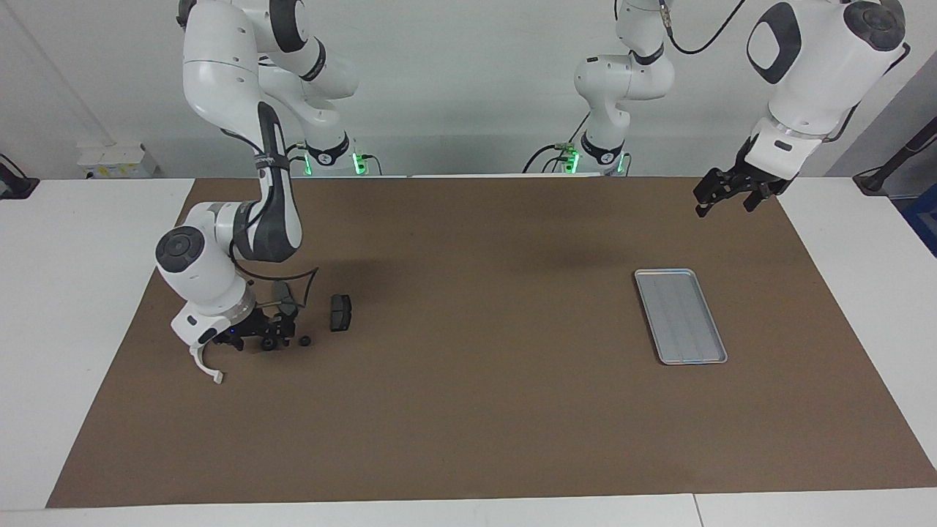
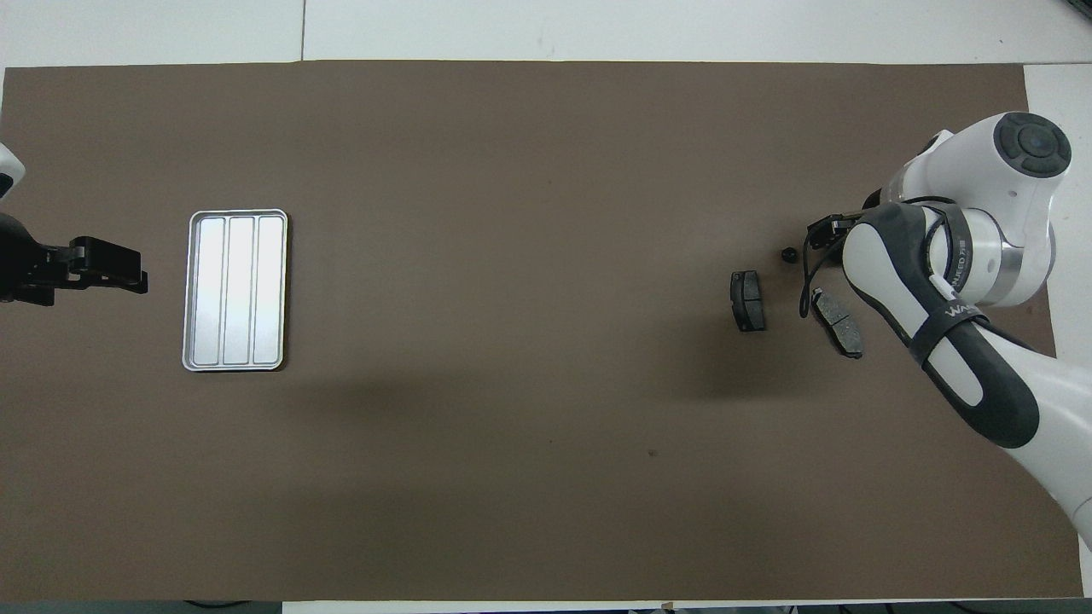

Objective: Pick bearing gear from pile to tray

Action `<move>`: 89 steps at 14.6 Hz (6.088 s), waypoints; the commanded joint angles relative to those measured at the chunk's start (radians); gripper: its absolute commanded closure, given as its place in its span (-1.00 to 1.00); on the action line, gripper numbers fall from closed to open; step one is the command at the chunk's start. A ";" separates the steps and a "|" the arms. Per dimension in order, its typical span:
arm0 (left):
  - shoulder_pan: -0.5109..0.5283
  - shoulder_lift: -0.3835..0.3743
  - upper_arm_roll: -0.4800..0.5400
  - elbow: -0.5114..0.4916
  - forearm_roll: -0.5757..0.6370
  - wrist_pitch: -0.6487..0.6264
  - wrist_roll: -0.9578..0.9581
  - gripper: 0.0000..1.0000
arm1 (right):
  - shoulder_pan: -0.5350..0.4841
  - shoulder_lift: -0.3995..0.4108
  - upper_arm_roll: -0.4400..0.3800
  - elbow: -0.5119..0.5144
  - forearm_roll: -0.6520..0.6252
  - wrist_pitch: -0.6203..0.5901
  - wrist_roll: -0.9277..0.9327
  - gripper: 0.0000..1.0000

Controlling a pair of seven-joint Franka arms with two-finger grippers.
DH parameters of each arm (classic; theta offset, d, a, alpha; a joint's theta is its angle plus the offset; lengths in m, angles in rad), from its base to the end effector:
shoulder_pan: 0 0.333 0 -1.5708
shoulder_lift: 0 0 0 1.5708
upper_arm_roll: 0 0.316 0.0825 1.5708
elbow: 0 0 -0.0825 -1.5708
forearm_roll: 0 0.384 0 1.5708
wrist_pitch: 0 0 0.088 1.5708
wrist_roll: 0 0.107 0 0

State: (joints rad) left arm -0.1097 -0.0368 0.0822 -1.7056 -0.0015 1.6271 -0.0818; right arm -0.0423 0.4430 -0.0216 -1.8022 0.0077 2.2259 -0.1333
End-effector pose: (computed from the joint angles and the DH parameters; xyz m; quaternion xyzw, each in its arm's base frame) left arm 0.5444 -0.0144 0.5857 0.9994 0.0271 -0.0210 0.0011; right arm 0.6461 -0.0401 0.2992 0.9994 0.0333 -0.0097 0.0007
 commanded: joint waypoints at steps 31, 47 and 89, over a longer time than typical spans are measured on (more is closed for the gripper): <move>0.004 -0.014 -0.001 -0.016 -0.008 0.031 0.004 -1.00 | 0.685 0.109 0.032 0.320 -0.080 -0.108 1.046 1.00; 0.001 -0.021 -0.001 -0.032 -0.008 0.031 0.011 -1.00 | 0.667 0.141 0.034 0.199 -0.026 0.034 1.038 -1.00; -0.614 0.603 -0.009 0.097 -0.094 0.513 -1.004 -1.00 | 0.084 -0.058 0.028 -0.074 -0.003 0.052 0.176 -0.87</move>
State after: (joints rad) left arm -0.7212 0.6100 0.0643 -1.5315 -0.1014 2.0958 -1.1199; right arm 0.0464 0.3842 0.0000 -1.8612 -0.0025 2.2489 0.0422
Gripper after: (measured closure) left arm 0.000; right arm 0.097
